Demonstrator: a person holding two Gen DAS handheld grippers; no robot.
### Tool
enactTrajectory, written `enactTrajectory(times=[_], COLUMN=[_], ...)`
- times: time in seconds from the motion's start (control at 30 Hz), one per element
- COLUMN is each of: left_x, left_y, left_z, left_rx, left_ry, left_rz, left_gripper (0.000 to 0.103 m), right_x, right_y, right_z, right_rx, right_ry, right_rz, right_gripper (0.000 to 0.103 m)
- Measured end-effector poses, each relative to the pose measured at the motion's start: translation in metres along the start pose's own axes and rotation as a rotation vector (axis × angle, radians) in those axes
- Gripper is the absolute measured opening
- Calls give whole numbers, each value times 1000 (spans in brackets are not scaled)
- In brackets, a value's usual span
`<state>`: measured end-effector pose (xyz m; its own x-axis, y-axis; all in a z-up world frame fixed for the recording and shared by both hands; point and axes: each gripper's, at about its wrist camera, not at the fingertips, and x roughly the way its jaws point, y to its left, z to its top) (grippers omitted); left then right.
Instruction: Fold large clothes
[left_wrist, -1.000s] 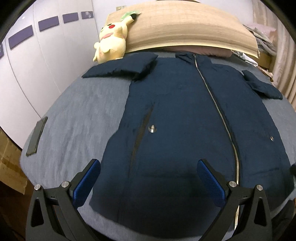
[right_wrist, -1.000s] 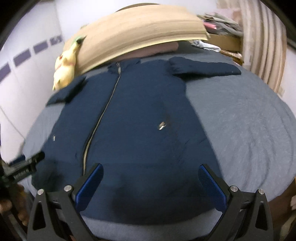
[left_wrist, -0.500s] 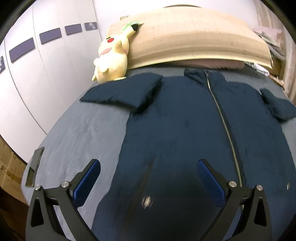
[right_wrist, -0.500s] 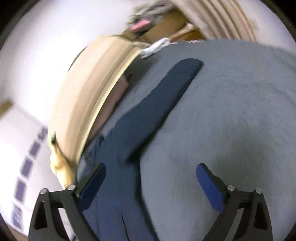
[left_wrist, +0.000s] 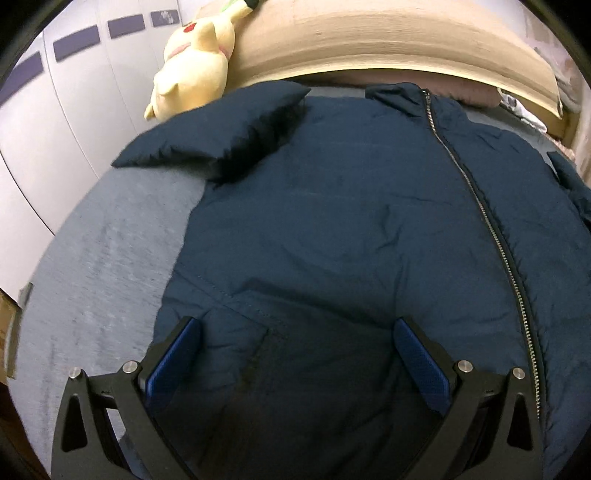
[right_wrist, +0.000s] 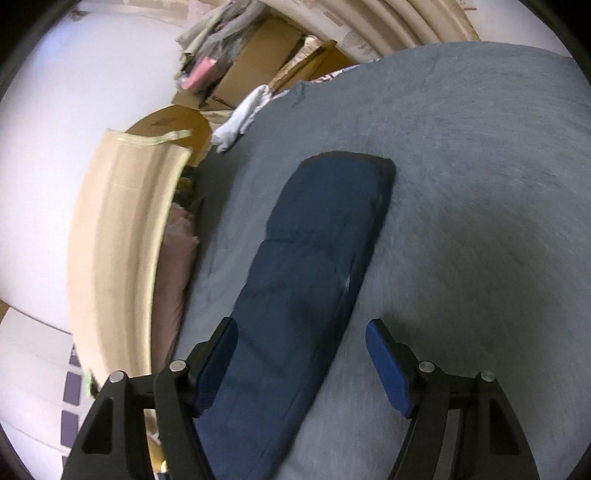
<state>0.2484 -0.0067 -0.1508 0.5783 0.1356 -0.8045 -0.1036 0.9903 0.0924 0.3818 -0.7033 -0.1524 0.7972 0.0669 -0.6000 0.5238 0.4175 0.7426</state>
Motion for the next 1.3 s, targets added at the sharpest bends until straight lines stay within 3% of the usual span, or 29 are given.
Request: enactTrajectory(times=[0.07,0.13,0.17,0.2,0.3,0.43,0.57,0.8,0.9,0.97,1.03,1.07,1.1,1.2,1.3], left_x=[1,2,1,1,1,-2,-4,-4,-4,-4,-4,-4,-4,-3,-3], left_y=[2,1,0,-1,0,4,6,8,9,11,11,12,12,13,13], left_z=[-2,-5,-5,-6,-7,-9,-8,-8,-8,-8,-8,-8,-8,-9,-9], left_rx=[-16,-21,-20,-21,-31,-37,-45,-60,-68,-74,-80,-82,-84,-90,-92], left_ry=[-4,-16,-19,-23,-30,-39,-38,-40,-41,-42,-43,-43,-44,-44,-43], left_rz=[-19,-22,-20,-21,-33,-37,-46,-62,-70,-79,-86,-89,-92,-100,-103], left_gripper=[103,103,103,103,103,103,103,103,103,103,103,103,103,103,103], right_x=[15,25,30,34,33,-3,-45,-90,-83,-60,-31,-16,-3,19,13], right_y=[-2,1,0,0,17,89,171,310,342,353,350,346,338,317,299], right_z=[9,17,20,24,32,22,-11,-146,-217,-265,-296,-310,-325,-360,-363], right_rx=[-4,-17,-26,-32,-115,-335,-504,-780,-867,-920,-926,-929,-934,-986,-963], right_ry=[1,-2,6,16,34,-45,-93,-63,-7,67,157,205,259,342,362], right_rz=[-23,-48,-78,-115,-171,-151,-55,164,204,168,123,102,72,24,30], right_gripper=[72,62,47,25,8,7,7,7,12,15,38,76,95,95,95])
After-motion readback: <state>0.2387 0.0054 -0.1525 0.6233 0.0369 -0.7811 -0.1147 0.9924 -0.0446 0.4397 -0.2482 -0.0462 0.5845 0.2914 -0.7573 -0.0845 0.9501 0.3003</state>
